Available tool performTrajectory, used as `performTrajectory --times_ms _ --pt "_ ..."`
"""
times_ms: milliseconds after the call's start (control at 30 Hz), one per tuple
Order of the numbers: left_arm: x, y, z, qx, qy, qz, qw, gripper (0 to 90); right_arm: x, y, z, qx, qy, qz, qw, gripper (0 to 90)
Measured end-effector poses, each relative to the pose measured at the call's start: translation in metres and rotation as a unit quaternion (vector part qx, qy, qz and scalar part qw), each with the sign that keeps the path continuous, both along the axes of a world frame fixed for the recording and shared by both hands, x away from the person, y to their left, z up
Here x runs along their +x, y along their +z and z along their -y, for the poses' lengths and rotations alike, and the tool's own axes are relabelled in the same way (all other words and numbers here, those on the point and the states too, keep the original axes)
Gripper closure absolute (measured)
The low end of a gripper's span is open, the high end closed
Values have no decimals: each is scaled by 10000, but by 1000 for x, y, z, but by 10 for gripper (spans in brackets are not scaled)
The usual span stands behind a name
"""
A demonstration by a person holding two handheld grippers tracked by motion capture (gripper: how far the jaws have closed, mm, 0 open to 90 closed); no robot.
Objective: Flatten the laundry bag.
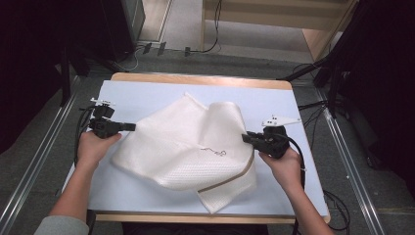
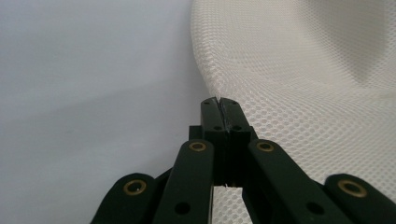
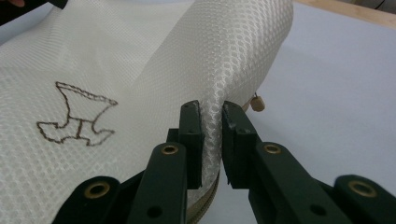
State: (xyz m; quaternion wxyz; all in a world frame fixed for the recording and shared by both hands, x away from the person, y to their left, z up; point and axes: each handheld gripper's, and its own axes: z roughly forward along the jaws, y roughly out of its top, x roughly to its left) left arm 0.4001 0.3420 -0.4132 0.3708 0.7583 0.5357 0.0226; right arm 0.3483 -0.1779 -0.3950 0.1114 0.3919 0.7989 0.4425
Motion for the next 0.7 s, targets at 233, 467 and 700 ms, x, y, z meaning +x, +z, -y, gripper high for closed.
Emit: performTrajectory --times_ms 233,467,700 --pt "-3 -1 -24 166 382 13 9991 900 18 3 -25 -14 -17 127 9999 748" --pt "-10 -1 -51 137 674 35 9976 900 25 13 -38 223 85 186 9995 618" --pt "-20 -2 -78 125 1026 27 9946 900 22 17 -24 258 -9 218 9994 625"
